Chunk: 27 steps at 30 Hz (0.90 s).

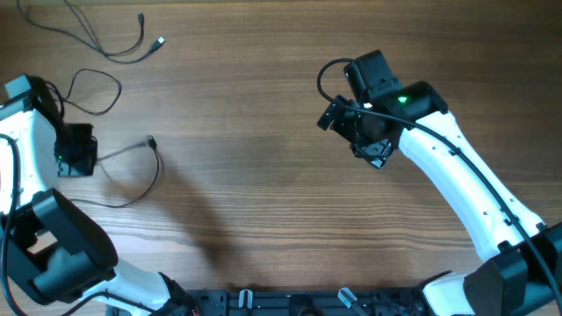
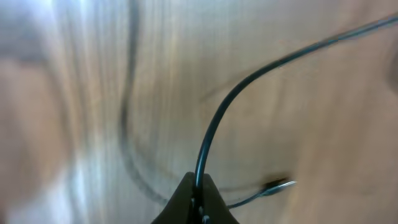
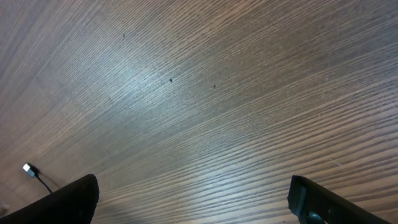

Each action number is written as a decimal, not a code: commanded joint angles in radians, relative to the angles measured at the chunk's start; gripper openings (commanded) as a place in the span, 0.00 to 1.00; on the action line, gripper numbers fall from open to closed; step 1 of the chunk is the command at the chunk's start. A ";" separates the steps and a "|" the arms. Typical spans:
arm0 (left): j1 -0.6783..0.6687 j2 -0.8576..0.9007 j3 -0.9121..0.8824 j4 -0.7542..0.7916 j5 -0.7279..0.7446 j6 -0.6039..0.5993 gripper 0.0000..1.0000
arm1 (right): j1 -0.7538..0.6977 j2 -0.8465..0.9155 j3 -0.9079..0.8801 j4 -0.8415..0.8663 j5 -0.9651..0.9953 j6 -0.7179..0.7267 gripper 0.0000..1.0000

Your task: Untangle cables

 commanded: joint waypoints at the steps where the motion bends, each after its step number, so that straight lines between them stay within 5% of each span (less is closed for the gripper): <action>1: 0.001 -0.003 -0.005 -0.121 -0.018 -0.188 0.04 | 0.004 0.021 0.012 -0.009 -0.010 -0.013 1.00; 6: 0.001 -0.003 -0.005 -0.261 -0.018 -0.341 0.04 | 0.004 0.021 0.012 -0.017 -0.009 -0.013 0.99; 22: 0.001 -0.003 -0.006 -0.368 -0.056 -0.366 0.16 | 0.004 0.021 0.012 -0.036 -0.009 -0.013 1.00; 25: 0.000 -0.003 -0.006 -0.304 -0.059 -0.364 0.43 | 0.004 0.021 0.012 -0.034 -0.009 -0.013 1.00; 27: -0.002 -0.003 -0.006 -0.259 -0.058 -0.354 0.52 | 0.004 0.021 0.012 -0.031 -0.009 -0.013 1.00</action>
